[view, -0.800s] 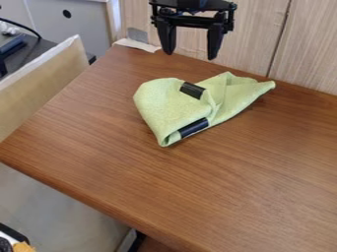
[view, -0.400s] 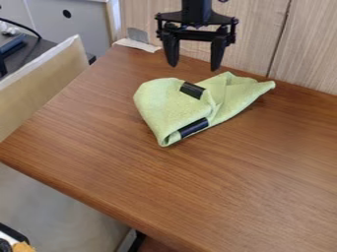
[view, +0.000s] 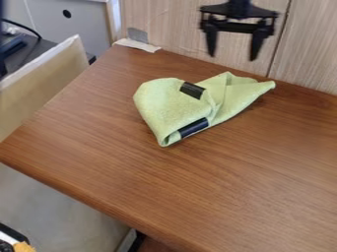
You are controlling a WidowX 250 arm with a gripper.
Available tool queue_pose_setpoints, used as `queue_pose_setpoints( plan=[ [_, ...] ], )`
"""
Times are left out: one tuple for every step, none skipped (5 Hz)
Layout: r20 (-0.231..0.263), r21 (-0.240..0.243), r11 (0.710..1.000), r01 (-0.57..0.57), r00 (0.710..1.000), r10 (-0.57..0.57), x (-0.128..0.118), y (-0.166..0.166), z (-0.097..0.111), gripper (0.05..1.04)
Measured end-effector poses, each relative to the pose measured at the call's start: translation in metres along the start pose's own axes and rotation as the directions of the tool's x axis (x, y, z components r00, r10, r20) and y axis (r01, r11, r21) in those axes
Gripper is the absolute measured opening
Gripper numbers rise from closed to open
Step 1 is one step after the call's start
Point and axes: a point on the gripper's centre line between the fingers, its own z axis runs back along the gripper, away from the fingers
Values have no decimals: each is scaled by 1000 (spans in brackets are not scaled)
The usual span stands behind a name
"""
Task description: Fold the cloth from right to left
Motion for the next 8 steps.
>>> queue_pose_setpoints(
  plan=[
    [18,-11,1000,10,1000,-10,15,-26,-17,1001],
    [13,-10,999,46,999,-45,22,-45,-32,1001],
    [1,1,996,85,996,-85,23,-55,-49,1001],
    [-41,0,993,114,993,-114,20,-57,-65,1001],
    [-89,-3,991,131,987,-131,16,-58,-74,967],
    [-102,3,992,124,987,-123,13,-57,-78,695],
    [-119,16,993,115,987,-112,6,-53,-86,409],
    [-123,25,993,116,986,-112,7,-51,-86,245]
  ],
)
